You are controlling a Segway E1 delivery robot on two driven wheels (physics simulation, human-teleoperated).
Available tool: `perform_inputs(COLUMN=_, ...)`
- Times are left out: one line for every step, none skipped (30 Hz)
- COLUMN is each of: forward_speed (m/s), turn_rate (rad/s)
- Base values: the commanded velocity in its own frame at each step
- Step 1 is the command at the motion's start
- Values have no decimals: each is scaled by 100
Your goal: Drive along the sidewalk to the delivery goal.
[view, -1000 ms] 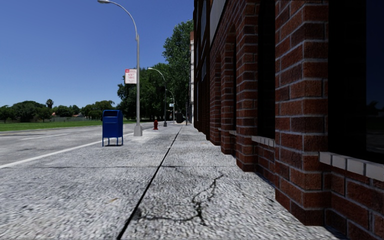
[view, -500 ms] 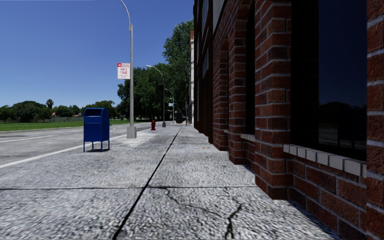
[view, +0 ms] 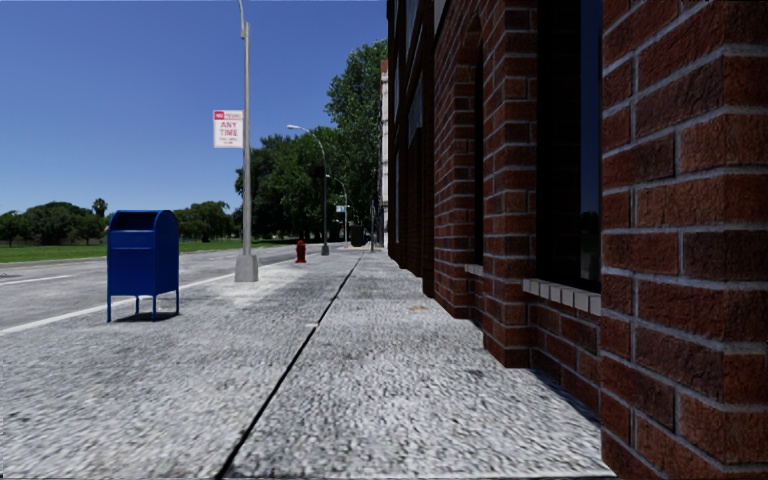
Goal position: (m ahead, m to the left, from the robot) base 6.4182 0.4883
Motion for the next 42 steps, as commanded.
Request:
perform_inputs(forward_speed=200, turn_rate=0)
perform_inputs(forward_speed=200, turn_rate=0)
perform_inputs(forward_speed=200, turn_rate=0)
perform_inputs(forward_speed=200, turn_rate=0)
perform_inputs(forward_speed=200, turn_rate=0)
perform_inputs(forward_speed=200, turn_rate=0)
perform_inputs(forward_speed=200, turn_rate=0)
perform_inputs(forward_speed=200, turn_rate=0)
perform_inputs(forward_speed=200, turn_rate=0)
perform_inputs(forward_speed=200, turn_rate=0)
perform_inputs(forward_speed=200, turn_rate=0)
perform_inputs(forward_speed=200, turn_rate=0)
perform_inputs(forward_speed=200, turn_rate=0)
perform_inputs(forward_speed=200, turn_rate=0)
perform_inputs(forward_speed=200, turn_rate=0)
perform_inputs(forward_speed=200, turn_rate=0)
perform_inputs(forward_speed=200, turn_rate=0)
perform_inputs(forward_speed=200, turn_rate=0)
perform_inputs(forward_speed=200, turn_rate=0)
perform_inputs(forward_speed=200, turn_rate=0)
perform_inputs(forward_speed=200, turn_rate=0)
perform_inputs(forward_speed=200, turn_rate=0)
perform_inputs(forward_speed=200, turn_rate=0)
perform_inputs(forward_speed=200, turn_rate=0)
perform_inputs(forward_speed=200, turn_rate=0)
perform_inputs(forward_speed=200, turn_rate=0)
perform_inputs(forward_speed=200, turn_rate=0)
perform_inputs(forward_speed=200, turn_rate=0)
perform_inputs(forward_speed=200, turn_rate=0)
perform_inputs(forward_speed=200, turn_rate=0)
perform_inputs(forward_speed=200, turn_rate=0)
perform_inputs(forward_speed=200, turn_rate=0)
perform_inputs(forward_speed=200, turn_rate=0)
perform_inputs(forward_speed=200, turn_rate=0)
perform_inputs(forward_speed=200, turn_rate=0)
perform_inputs(forward_speed=200, turn_rate=0)
perform_inputs(forward_speed=200, turn_rate=0)
perform_inputs(forward_speed=200, turn_rate=0)
perform_inputs(forward_speed=200, turn_rate=0)
perform_inputs(forward_speed=200, turn_rate=0)
perform_inputs(forward_speed=200, turn_rate=0)
perform_inputs(forward_speed=200, turn_rate=0)
